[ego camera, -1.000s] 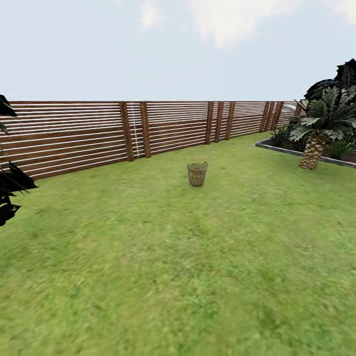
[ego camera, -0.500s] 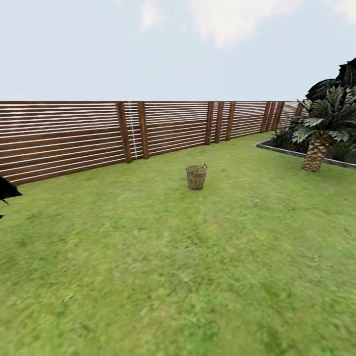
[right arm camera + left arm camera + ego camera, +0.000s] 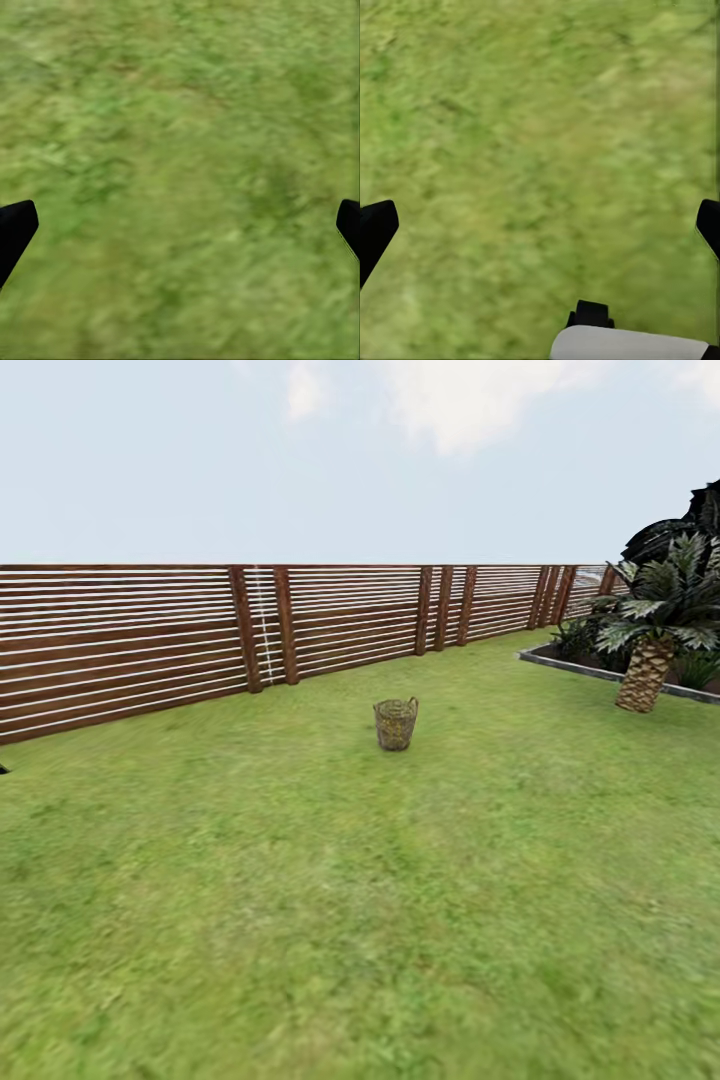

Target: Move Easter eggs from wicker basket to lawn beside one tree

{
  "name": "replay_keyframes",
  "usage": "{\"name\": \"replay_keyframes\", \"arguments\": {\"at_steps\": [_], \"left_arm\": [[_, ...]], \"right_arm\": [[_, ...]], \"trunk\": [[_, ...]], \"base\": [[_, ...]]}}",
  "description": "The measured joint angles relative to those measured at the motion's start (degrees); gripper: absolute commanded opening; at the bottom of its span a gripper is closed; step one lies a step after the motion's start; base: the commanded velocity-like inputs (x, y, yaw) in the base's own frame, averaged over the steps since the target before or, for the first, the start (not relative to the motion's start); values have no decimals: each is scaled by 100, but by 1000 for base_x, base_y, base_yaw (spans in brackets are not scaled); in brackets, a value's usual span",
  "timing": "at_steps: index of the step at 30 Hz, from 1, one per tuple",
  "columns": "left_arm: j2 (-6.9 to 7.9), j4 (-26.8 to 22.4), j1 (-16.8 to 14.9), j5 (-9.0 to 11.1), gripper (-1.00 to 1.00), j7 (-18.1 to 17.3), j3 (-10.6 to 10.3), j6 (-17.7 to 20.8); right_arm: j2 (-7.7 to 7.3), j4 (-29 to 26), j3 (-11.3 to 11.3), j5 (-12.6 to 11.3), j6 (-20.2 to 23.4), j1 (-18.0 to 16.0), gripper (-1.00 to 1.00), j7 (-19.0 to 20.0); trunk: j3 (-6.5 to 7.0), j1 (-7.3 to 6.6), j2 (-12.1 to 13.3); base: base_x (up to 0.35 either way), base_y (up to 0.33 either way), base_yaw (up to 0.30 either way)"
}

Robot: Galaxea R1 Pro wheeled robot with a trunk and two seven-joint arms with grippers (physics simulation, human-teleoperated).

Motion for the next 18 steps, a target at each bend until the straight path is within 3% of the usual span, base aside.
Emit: {"name": "replay_keyframes", "arguments": {"at_steps": [18], "left_arm": [[0,0,0,0,100,0,2,-1]], "right_arm": [[31,-6,1,6,0,0,100,0]], "trunk": [[0,0,0]], "base": [[335,-77,0]]}}
